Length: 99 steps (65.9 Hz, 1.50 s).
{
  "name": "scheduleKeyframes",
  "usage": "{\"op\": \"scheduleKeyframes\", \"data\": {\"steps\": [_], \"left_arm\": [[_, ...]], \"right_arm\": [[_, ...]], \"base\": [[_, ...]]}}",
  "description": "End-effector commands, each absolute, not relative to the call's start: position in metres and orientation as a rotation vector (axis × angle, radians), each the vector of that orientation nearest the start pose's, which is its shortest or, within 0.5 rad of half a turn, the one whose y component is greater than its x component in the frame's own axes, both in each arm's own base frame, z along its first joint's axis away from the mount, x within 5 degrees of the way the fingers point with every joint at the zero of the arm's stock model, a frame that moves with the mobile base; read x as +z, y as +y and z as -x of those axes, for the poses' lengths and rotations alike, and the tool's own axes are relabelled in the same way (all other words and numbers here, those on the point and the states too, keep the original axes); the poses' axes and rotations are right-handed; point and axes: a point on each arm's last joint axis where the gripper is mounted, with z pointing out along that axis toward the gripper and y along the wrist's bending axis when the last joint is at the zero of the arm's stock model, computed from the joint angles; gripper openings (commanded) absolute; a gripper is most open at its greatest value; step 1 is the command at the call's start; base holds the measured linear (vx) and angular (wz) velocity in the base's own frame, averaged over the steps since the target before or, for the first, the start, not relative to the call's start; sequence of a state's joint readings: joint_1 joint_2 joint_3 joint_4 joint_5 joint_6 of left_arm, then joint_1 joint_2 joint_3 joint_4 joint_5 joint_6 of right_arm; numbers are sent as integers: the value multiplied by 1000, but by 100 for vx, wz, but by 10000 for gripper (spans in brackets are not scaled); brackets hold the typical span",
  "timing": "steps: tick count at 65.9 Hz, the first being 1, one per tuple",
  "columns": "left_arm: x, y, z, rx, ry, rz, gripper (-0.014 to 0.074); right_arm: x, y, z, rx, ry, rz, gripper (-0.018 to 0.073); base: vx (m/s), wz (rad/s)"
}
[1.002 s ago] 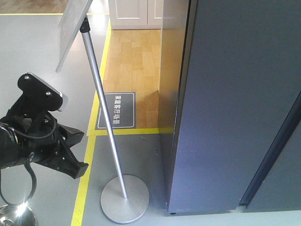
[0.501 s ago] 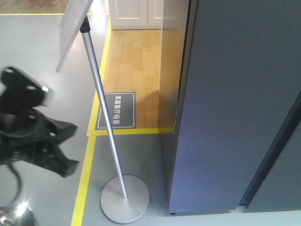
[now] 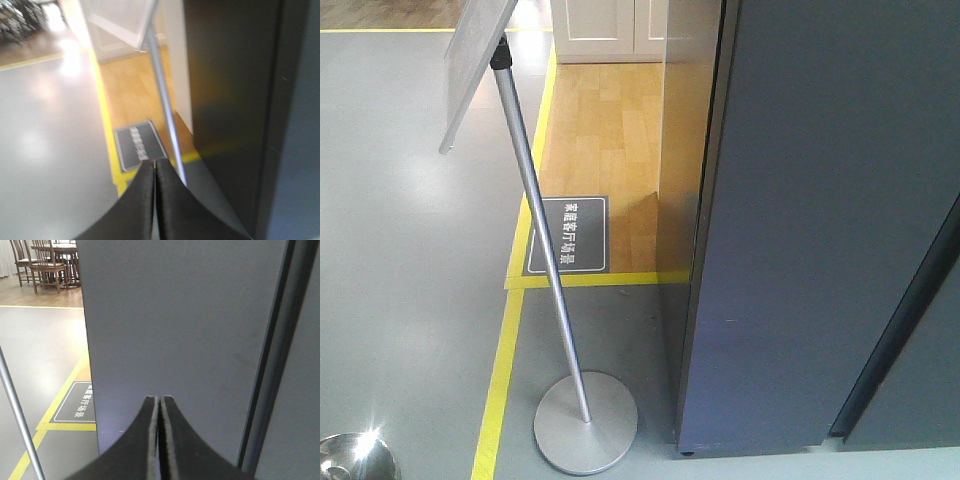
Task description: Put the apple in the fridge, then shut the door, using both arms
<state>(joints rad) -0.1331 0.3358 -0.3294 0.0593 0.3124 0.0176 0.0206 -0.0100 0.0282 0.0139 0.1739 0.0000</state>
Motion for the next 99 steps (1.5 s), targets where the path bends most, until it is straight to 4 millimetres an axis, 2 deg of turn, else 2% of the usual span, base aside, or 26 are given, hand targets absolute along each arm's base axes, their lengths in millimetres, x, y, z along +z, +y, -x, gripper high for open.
{"op": "scheduleKeyframes", "data": {"steps": [1, 18, 33, 45, 99], "left_arm": [[270, -5, -69, -23, 1643, -110, -6], [233, 1, -48, 44, 1557, -29, -6], [220, 1, -54, 27, 1586, -8, -6], [199, 1, -57, -39, 1469, 56, -6], [202, 0, -57, -31, 1462, 38, -6]], "right_arm": [[195, 1, -55, 18, 1577, 11, -3], [195, 1, -55, 18, 1577, 11, -3], [195, 1, -55, 18, 1577, 11, -3], [195, 1, -55, 18, 1577, 11, -3], [195, 1, -55, 18, 1580, 11, -3]], "base": [[0, 0], [0, 0], [0, 0], [0, 0], [0, 0]]}}
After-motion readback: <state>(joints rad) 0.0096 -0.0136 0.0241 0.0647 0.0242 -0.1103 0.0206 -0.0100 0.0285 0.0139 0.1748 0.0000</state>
